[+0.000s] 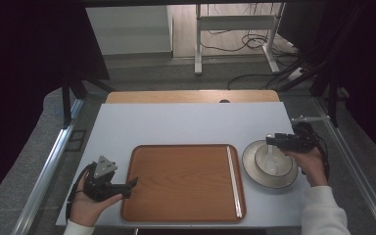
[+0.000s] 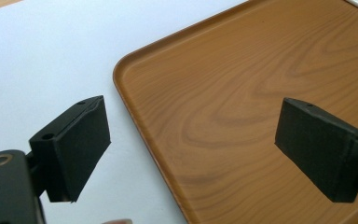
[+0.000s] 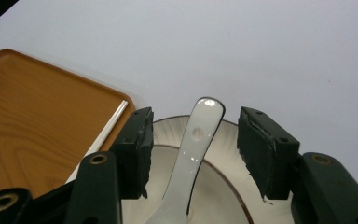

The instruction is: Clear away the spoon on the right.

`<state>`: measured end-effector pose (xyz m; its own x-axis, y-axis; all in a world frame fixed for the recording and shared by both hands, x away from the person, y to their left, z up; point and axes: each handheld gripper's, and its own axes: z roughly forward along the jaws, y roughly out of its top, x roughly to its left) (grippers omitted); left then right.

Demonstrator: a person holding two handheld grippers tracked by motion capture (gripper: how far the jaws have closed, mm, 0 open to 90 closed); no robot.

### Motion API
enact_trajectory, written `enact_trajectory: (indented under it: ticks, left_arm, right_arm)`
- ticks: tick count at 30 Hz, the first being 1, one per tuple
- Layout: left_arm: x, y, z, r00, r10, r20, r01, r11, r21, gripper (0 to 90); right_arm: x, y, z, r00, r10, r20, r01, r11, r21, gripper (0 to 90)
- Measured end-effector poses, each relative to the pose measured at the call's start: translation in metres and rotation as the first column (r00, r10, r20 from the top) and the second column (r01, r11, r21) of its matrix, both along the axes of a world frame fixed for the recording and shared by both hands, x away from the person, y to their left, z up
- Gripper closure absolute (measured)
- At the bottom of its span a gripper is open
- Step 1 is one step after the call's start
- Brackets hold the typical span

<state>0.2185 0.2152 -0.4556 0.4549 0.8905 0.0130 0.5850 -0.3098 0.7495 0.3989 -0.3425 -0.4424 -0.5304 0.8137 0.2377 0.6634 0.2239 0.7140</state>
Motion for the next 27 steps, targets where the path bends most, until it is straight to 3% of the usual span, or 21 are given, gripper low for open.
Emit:
enact_trajectory:
  ticks: [15, 27]
  left_arm:
    - [0.0043, -0.0067, -0.0031, 0.9999, -0.013, -0.006, 0.013, 0.9998, 0.018, 9.7]
    - [0.0043, -0.0063, -0.0031, 0.9999, -0.012, -0.002, 0.012, 0.9996, 0.026, 9.8]
  right_arm:
    - [0.0102, 0.0005, -0.009, 0.9961, -0.006, -0.088, 0.008, 0.9995, 0.031, 70.9]
    - [0.0025, 0.0049, 0.0005, 0.9985, -0.02, -0.052, 0.021, 0.9994, 0.026, 85.0]
